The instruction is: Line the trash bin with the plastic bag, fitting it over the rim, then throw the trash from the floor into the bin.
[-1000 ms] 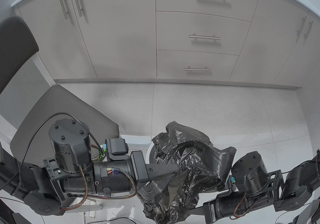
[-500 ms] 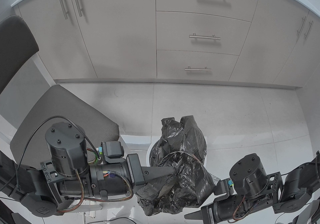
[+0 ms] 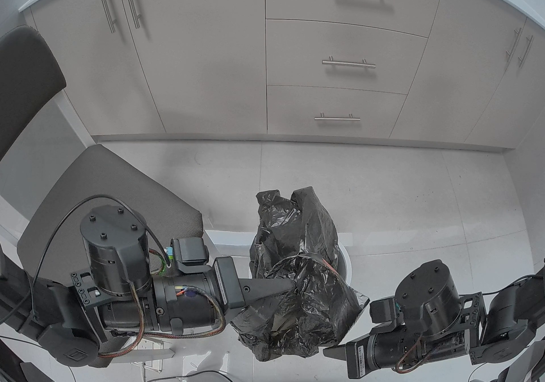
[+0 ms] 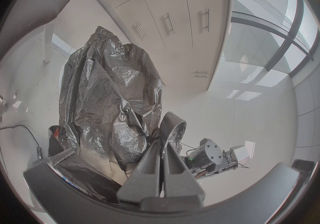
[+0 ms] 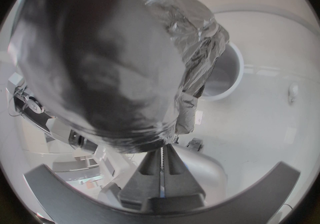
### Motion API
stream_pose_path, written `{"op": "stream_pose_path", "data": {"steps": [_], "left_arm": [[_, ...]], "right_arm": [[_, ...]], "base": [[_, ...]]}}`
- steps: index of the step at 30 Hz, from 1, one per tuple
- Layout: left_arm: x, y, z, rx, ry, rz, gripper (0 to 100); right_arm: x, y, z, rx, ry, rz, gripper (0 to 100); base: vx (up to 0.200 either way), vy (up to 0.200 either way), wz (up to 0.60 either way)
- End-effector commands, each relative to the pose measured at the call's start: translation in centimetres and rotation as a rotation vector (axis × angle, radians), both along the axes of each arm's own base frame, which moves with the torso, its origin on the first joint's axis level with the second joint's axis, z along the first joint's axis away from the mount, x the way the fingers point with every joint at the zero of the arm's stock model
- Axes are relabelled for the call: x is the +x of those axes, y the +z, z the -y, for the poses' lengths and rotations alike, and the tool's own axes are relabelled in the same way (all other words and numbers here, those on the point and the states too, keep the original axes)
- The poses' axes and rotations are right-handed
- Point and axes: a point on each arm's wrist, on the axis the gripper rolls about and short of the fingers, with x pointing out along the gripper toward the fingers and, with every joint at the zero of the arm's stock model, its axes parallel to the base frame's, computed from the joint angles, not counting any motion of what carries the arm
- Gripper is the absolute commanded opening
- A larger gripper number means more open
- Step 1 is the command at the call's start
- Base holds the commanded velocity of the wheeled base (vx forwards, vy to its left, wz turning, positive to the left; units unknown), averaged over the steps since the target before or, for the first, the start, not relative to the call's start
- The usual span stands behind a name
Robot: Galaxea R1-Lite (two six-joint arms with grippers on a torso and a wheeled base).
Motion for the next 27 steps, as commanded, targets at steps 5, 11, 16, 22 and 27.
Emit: {"op": "stream_pose_path", "data": {"steps": [5, 11, 16, 22, 27], "left_arm": [[0.1, 0.0, 0.0, -0.001, 0.002, 0.0, 0], [0.1, 0.0, 0.0, -0.002, 0.002, 0.002, 0], [0.1, 0.0, 0.0, -0.001, 0.002, 0.001, 0], [0.1, 0.0, 0.0, -0.001, 0.002, 0.001, 0], [0.1, 0.0, 0.0, -0.001, 0.002, 0.001, 0]], "right_arm": [[-0.5, -0.3, 0.1, -0.051, 0.002, 0.056, 100], [-0.2, -1.4, -0.4, -0.121, -0.045, 0.078, 100], [0.6, -2.0, -1.6, -0.114, -0.076, 0.123, 100], [1.9, -1.9, -3.0, -0.06, -0.132, 0.252, 100], [1.9, -2.0, -2.8, -0.096, -0.162, 0.311, 100]], "base": [[0.0, 0.0, 0.0], [0.0, 0.0, 0.0], [0.0, 0.0, 0.0], [0.0, 0.0, 0.0], [0.0, 0.0, 0.0]]}}
